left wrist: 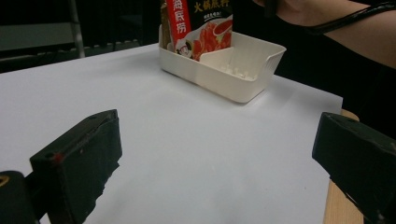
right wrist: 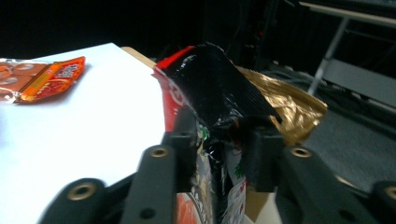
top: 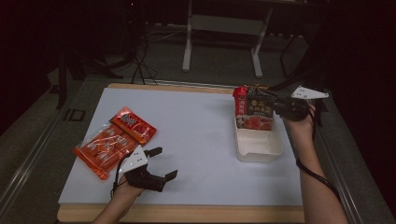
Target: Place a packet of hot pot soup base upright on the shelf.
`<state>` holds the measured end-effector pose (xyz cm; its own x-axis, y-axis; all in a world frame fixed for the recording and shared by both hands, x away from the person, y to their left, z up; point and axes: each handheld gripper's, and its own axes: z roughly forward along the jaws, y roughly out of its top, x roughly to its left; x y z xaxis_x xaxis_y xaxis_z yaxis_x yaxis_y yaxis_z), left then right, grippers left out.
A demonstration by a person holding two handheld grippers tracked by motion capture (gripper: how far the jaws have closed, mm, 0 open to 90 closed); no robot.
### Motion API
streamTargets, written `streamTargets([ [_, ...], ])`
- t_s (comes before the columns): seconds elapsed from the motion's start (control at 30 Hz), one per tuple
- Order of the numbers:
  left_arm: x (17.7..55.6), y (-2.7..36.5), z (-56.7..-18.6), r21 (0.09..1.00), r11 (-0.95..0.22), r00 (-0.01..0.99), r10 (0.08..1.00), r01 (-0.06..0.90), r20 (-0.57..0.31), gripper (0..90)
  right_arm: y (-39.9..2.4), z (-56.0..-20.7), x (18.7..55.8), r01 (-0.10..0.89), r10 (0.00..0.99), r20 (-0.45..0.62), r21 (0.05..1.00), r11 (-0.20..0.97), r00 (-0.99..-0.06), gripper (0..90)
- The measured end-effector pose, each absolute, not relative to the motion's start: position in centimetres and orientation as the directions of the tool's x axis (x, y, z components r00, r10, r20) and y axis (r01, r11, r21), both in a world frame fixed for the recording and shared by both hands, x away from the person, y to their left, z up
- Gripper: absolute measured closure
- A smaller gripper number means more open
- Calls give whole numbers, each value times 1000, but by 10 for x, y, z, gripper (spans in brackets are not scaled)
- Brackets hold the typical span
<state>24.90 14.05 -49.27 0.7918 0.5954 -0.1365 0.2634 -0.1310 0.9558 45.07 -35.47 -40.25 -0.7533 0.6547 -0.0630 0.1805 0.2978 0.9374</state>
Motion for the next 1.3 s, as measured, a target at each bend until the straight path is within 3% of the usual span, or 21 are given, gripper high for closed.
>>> streamTargets([
  [0.13, 250, 140, -493, 956, -130, 792, 595, 263, -137, 21, -352, -399, 448, 207, 675, -62, 928, 311, -736, 626],
  [0.17, 250, 140, -493, 955, -132, 792, 595, 264, -137, 21, -350, -396, 447, 232, 689, -51, 921, 312, -723, 549],
  [0.2, 249, 140, -493, 955, -134, 792, 594, 265, -136, 21, -349, -391, 444, 260, 698, 19, 935, 241, -716, 507],
  [0.3, 249, 140, -493, 955, -132, 794, 592, 267, -141, 21, -346, -381, 440, 249, 688, 34, 944, 216, -725, 464],
  [0.73, 247, 142, -485, 963, -115, 797, 589, 245, -133, 22, -326, -341, 410, 181, 674, -8, 961, 210, -738, 397],
  [0.87, 246, 145, -483, 962, -83, 783, 601, 262, -161, 22, -319, -331, 395, 151, 658, -13, 970, 193, -753, 321],
  [1.1, 245, 150, -475, 950, -88, 770, 610, 299, -186, 22, -299, -336, 372, 163, 634, 9, 969, 185, -774, 133],
  [1.3, 244, 157, -467, 956, -135, 779, 614, 259, -125, 22, -286, -350, 352, 137, 596, 33, 982, 130, -802, 136],
])
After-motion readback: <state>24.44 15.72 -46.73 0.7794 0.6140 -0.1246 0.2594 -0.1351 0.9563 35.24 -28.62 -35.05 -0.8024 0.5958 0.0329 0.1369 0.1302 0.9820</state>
